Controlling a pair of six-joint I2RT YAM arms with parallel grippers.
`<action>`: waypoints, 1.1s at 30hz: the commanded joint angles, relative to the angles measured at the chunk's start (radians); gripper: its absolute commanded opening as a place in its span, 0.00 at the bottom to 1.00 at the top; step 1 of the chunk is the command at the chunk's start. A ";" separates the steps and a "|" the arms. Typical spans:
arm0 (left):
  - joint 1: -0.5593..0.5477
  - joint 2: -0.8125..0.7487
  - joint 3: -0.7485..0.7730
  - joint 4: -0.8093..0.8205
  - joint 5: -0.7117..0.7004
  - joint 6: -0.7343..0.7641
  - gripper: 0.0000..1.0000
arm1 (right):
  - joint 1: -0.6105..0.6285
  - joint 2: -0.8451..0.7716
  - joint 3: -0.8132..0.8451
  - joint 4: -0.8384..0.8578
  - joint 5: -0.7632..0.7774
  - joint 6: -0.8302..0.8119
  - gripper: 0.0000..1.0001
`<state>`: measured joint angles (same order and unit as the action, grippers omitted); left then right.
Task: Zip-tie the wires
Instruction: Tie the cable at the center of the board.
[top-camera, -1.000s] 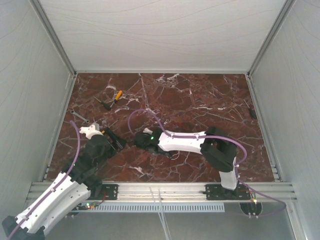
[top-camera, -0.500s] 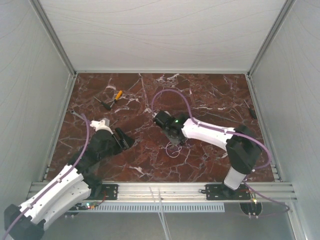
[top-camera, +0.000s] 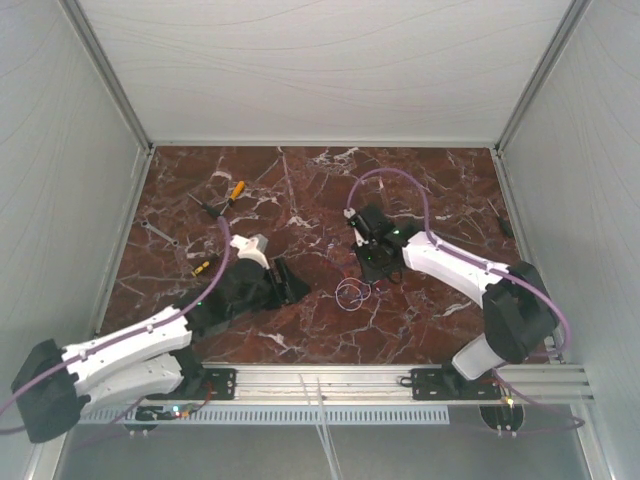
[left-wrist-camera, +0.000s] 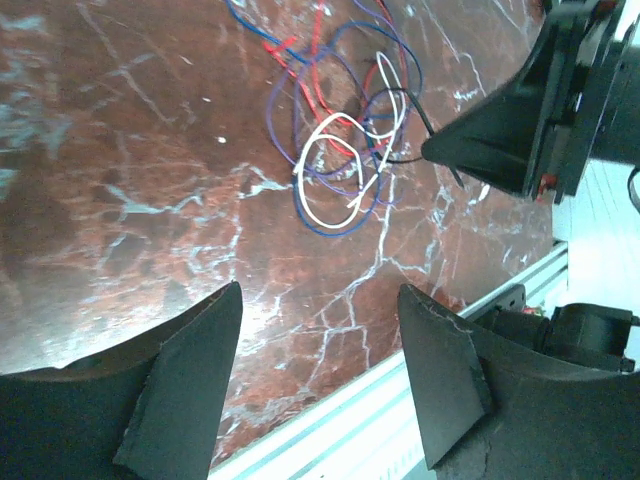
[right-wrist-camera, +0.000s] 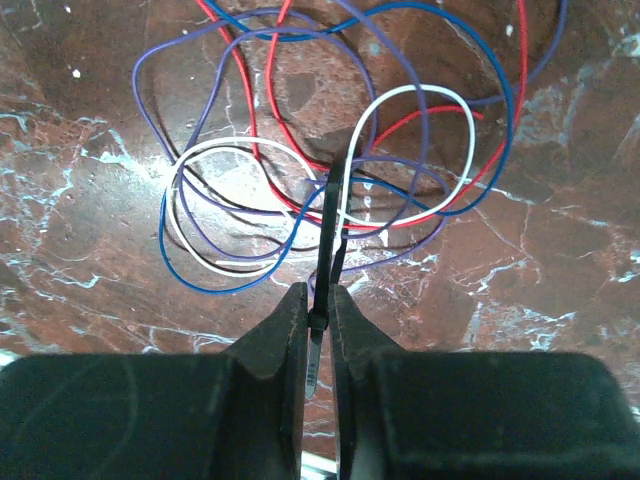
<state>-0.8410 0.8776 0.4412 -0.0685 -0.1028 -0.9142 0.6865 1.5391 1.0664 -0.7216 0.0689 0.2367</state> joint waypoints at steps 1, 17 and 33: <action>-0.087 0.107 0.070 0.204 -0.069 -0.069 0.63 | -0.073 -0.076 -0.052 0.070 -0.128 0.061 0.00; -0.270 0.595 0.280 0.514 -0.115 -0.148 0.54 | -0.197 -0.178 -0.150 0.052 -0.225 0.220 0.00; -0.283 0.765 0.354 0.622 -0.069 -0.136 0.44 | -0.229 -0.183 -0.155 -0.023 -0.213 0.383 0.00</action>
<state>-1.1152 1.6085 0.7303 0.4732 -0.1936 -1.0515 0.4660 1.3800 0.9184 -0.7227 -0.1364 0.5571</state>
